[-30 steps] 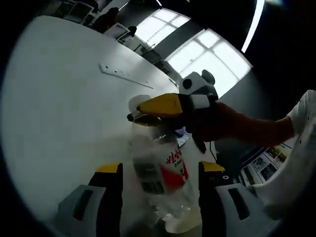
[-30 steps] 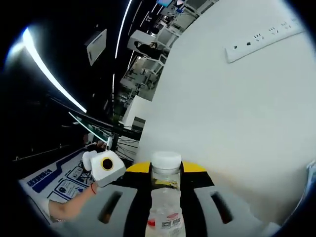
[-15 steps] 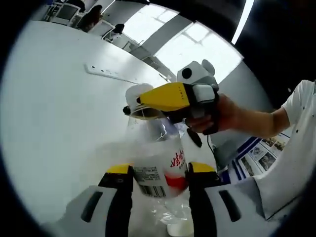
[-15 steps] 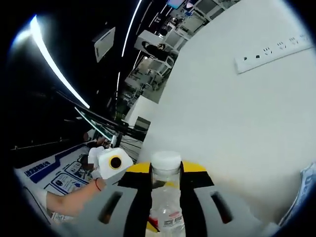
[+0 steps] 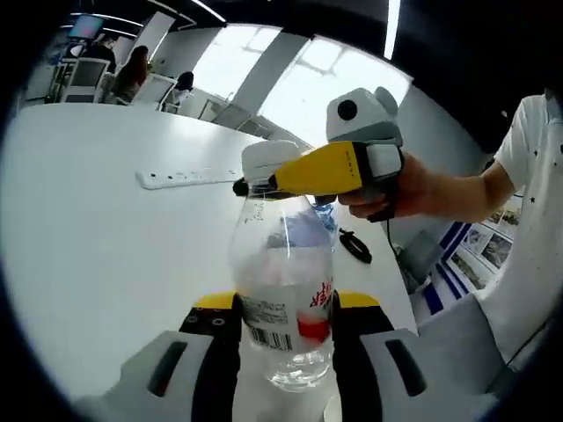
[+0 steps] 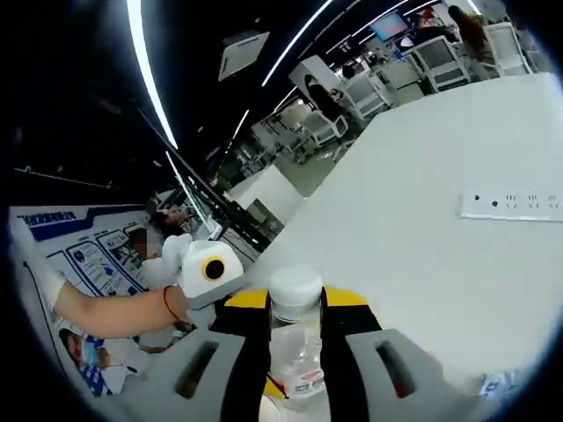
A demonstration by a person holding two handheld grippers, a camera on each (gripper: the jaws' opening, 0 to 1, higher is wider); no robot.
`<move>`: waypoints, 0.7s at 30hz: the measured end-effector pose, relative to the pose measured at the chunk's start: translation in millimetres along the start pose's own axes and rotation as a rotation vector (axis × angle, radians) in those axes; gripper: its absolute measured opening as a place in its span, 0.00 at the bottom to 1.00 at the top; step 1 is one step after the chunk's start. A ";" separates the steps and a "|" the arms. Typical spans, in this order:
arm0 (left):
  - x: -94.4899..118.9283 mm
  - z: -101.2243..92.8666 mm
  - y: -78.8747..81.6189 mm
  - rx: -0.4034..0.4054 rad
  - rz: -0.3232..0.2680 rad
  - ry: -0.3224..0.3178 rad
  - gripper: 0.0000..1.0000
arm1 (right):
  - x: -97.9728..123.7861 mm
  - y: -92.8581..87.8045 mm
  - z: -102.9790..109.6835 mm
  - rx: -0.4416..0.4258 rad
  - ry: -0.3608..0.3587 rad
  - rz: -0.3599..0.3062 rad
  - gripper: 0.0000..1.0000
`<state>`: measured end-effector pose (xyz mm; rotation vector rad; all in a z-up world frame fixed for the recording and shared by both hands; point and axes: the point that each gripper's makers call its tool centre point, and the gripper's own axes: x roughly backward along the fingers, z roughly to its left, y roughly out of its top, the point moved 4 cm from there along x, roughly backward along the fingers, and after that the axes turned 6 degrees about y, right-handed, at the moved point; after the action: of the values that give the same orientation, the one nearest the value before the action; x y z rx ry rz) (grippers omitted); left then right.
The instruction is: Arrange the tabletop items into an orderly group along one side of the table until the central work area is clear of visible clutter.
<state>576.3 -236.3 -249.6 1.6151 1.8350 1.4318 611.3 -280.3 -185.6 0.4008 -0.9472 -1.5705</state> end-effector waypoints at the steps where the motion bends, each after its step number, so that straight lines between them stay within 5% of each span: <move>1: -0.2 -1.0 3.3 -0.011 -0.011 0.000 0.39 | 1.1 3.4 1.6 0.022 -0.002 -0.007 0.18; 9: -9.6 -0.1 18.3 -0.164 -0.030 0.024 0.39 | 7.3 12.3 12.8 0.270 -0.011 -0.016 0.18; 13: -10.4 -0.1 19.5 -0.191 -0.040 0.028 0.39 | 8.9 10.6 16.0 0.334 -0.024 -0.030 0.18; 18: -13.6 -0.2 18.0 -0.246 -0.042 0.039 0.38 | 6.7 5.2 23.1 0.527 -0.048 -0.015 0.18; 21: -13.9 0.5 18.4 -0.258 -0.060 0.037 0.38 | 6.3 3.7 24.9 0.553 -0.058 -0.019 0.18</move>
<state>591.6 -250.7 -240.0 1.4048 1.6244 1.6061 594.5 -277.5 -166.1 0.7514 -1.4270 -1.3243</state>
